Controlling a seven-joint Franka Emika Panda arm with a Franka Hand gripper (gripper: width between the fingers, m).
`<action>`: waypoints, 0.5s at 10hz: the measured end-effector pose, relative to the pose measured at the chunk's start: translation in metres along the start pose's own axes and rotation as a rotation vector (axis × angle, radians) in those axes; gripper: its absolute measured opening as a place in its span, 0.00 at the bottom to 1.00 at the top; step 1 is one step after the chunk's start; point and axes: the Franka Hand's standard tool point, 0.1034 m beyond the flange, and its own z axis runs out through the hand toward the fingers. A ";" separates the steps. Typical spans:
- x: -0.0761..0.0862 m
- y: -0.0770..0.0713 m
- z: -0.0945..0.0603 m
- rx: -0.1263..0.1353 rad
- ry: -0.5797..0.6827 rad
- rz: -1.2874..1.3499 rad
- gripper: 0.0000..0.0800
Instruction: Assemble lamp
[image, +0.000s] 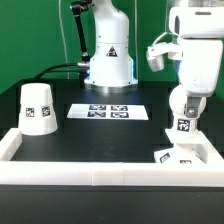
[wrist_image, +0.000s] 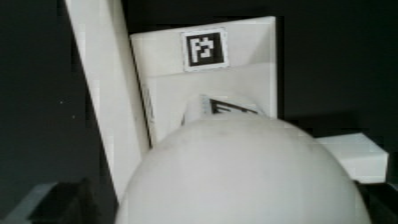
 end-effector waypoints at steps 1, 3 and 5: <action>-0.001 -0.001 0.001 -0.003 -0.009 -0.011 0.87; 0.001 -0.001 0.002 -0.009 -0.008 0.004 0.85; -0.001 0.000 0.002 -0.009 -0.009 0.007 0.72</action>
Offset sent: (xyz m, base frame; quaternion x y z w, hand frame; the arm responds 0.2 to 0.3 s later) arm 0.0000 0.0000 0.0000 0.0000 0.0000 0.0000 1.0000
